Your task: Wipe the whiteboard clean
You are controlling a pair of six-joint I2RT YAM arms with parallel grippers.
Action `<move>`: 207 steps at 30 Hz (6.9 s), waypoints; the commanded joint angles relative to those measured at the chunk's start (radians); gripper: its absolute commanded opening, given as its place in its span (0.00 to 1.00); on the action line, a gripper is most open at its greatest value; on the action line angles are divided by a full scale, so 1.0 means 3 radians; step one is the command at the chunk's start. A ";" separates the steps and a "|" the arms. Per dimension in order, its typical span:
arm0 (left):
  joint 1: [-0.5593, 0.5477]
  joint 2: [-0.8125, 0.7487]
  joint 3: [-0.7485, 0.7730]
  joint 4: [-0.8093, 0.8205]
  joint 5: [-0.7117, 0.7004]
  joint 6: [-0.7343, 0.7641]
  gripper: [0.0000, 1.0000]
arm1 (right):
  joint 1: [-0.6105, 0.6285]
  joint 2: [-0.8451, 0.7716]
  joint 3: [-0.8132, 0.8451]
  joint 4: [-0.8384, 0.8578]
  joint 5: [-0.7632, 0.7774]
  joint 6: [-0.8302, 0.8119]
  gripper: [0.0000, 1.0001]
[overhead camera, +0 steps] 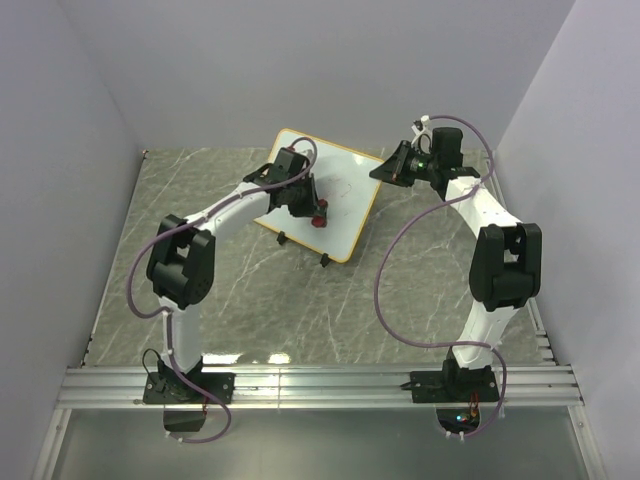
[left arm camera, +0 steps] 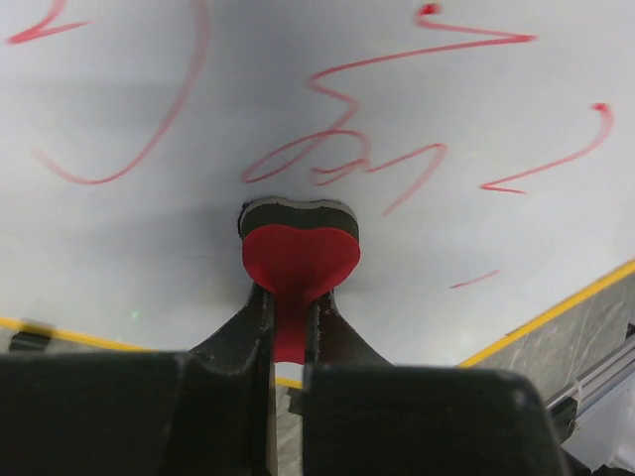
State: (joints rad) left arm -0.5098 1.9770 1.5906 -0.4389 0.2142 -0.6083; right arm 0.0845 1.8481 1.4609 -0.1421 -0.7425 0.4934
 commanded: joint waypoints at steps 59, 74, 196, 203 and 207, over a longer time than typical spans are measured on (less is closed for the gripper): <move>-0.0367 0.0768 0.1641 -0.0628 -0.0171 0.0146 0.00 | 0.0265 -0.0065 -0.0032 -0.0692 0.0343 -0.0285 0.00; 0.0084 0.1100 0.2107 -0.0904 -0.0520 0.0135 0.00 | 0.0357 -0.0040 -0.0022 -0.0789 0.0394 -0.0387 0.00; 0.0038 0.0108 0.0159 0.0333 -0.0331 -0.0002 0.00 | 0.0572 -0.0111 -0.0237 -0.0932 0.0558 -0.0566 0.00; 0.0058 0.0109 0.0190 0.0287 -0.0320 0.0028 0.00 | 0.0567 -0.0167 -0.0278 -0.0938 0.0588 -0.0581 0.00; 0.0288 0.0001 -0.0060 0.0348 -0.0361 0.0003 0.00 | 0.0567 -0.0183 -0.0293 -0.0943 0.0593 -0.0597 0.00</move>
State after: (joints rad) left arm -0.4496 1.9839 1.6169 -0.3965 0.0570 -0.5739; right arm 0.1928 1.7683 1.4261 -0.2840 -0.5800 0.4210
